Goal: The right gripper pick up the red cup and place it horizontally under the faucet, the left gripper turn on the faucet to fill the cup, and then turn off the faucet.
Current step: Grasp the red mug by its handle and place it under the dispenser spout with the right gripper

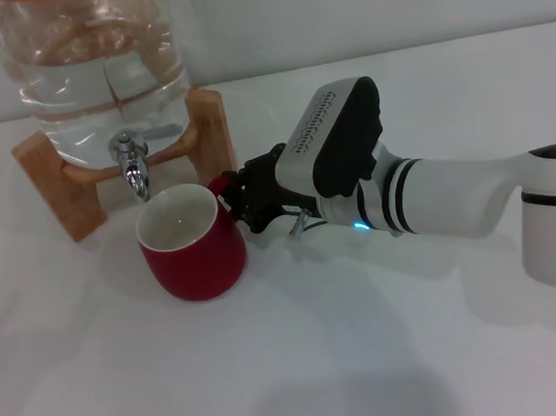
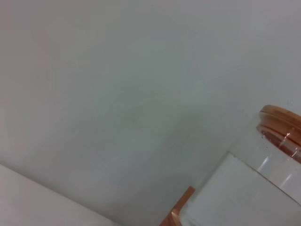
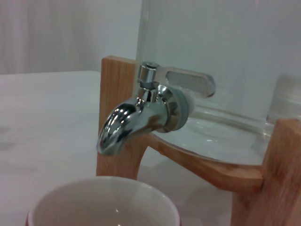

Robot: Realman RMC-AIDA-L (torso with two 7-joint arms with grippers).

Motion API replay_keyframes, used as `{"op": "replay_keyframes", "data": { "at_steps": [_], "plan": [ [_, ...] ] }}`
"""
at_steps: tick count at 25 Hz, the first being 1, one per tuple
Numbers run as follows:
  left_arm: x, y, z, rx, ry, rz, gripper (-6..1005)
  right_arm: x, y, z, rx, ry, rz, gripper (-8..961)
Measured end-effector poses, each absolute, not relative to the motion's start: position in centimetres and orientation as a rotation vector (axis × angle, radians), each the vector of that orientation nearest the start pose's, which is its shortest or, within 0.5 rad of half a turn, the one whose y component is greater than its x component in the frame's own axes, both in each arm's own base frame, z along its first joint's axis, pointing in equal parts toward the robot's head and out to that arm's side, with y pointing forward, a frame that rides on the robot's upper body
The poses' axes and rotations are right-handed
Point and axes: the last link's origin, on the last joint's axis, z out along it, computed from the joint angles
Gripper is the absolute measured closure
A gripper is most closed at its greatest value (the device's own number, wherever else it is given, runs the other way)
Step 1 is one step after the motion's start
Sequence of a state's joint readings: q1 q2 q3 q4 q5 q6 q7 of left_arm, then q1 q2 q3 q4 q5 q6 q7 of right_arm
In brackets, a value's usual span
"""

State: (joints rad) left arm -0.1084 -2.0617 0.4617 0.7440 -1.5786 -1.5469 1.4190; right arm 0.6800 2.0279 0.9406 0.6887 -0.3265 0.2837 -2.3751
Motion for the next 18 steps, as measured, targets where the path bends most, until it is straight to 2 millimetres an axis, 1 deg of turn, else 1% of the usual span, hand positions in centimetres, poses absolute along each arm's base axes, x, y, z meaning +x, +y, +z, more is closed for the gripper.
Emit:
{"op": "replay_keyframes", "data": {
  "at_steps": [6, 13, 18],
  "plan": [
    [-37.11, 23.58, 10.40, -1.790, -1.214, -1.145, 198, 17.31, 39.03, -12.18, -2.424, 0.332, 0.360, 853],
    [-37.12, 23.60, 10.36, -1.789, -1.215, -1.144, 199, 17.01, 39.36, -12.04, -2.408, 0.372, 0.382, 855],
    [-37.17, 23.56, 10.47, -1.783, -1.214, -1.145, 199, 17.15, 39.53, -12.04, -2.395, 0.393, 0.363, 855]
  ]
}}
